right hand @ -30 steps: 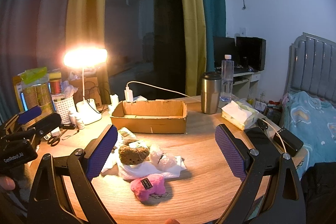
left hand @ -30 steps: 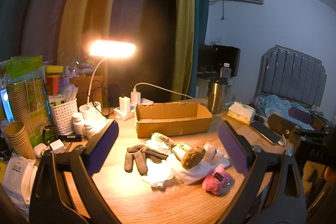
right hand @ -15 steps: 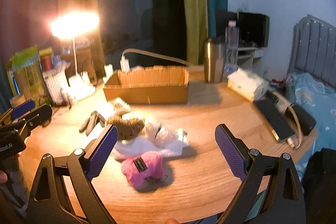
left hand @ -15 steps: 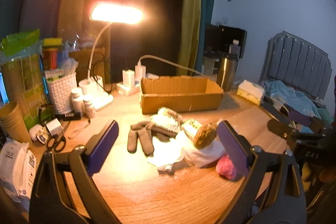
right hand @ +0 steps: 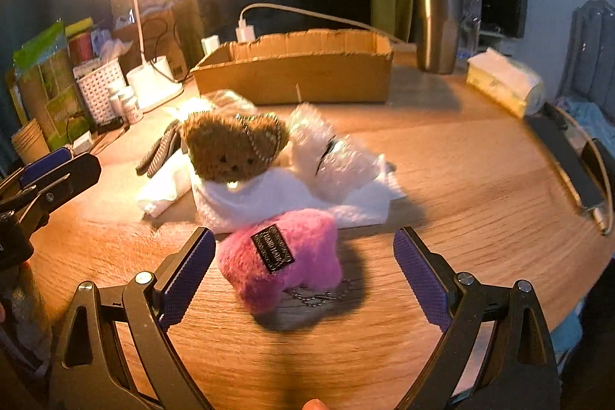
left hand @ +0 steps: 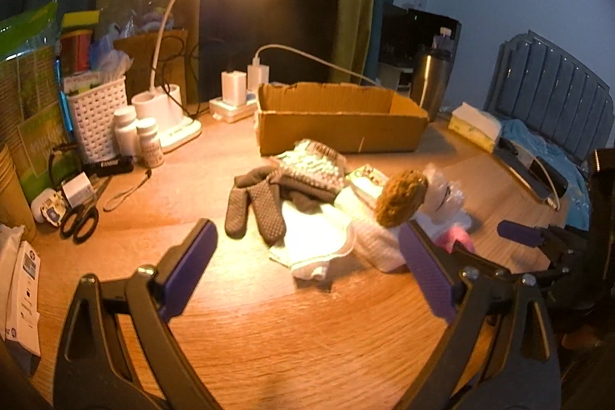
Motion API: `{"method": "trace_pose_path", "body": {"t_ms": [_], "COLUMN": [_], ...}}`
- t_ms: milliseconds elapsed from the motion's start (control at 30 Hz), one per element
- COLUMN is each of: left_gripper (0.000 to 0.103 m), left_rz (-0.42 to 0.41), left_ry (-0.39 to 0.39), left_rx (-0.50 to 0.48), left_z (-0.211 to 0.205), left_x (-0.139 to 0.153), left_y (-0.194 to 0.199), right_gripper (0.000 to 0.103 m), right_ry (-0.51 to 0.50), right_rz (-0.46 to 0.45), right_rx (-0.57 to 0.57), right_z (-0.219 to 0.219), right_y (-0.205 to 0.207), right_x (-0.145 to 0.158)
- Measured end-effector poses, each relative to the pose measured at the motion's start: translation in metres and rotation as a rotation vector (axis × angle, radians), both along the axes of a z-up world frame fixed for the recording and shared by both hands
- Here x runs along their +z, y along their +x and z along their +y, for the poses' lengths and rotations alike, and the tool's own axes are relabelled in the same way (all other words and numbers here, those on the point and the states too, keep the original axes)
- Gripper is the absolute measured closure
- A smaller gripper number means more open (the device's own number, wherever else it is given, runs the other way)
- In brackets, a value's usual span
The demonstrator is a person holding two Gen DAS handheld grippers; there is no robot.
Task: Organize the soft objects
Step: 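Lower the right tool onto the pink plush toy and close it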
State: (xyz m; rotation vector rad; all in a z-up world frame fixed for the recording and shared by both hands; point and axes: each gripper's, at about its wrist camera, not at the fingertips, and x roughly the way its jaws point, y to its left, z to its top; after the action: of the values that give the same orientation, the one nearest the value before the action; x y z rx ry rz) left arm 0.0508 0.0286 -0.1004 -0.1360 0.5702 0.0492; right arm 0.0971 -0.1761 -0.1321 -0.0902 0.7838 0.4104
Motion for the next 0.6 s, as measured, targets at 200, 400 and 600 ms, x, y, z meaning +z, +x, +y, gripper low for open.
{"method": "trace_pose_path", "body": {"t_ms": [200, 400, 600], "left_gripper": [0.008, 0.008, 0.008], "left_rz": [0.049, 0.085, 0.109], "left_ry": [0.011, 0.037, 0.072], "left_rx": [0.009, -0.003, -0.022], "left_z": [0.001, -0.010, -0.027], "left_x": [-0.012, -0.019, -0.019], "left_y": [0.009, 0.016, 0.023], "right_gripper": [0.008, 0.027, 0.043], "right_ry": [-0.007, 0.018, 0.051], "right_rz": [0.031, 0.056, 0.051], "right_rx": [0.020, 0.048, 0.089], "right_z": [0.004, -0.001, -0.009], "right_y": [0.006, 0.010, 0.010], "right_x": [-0.010, -0.015, -0.012]}}
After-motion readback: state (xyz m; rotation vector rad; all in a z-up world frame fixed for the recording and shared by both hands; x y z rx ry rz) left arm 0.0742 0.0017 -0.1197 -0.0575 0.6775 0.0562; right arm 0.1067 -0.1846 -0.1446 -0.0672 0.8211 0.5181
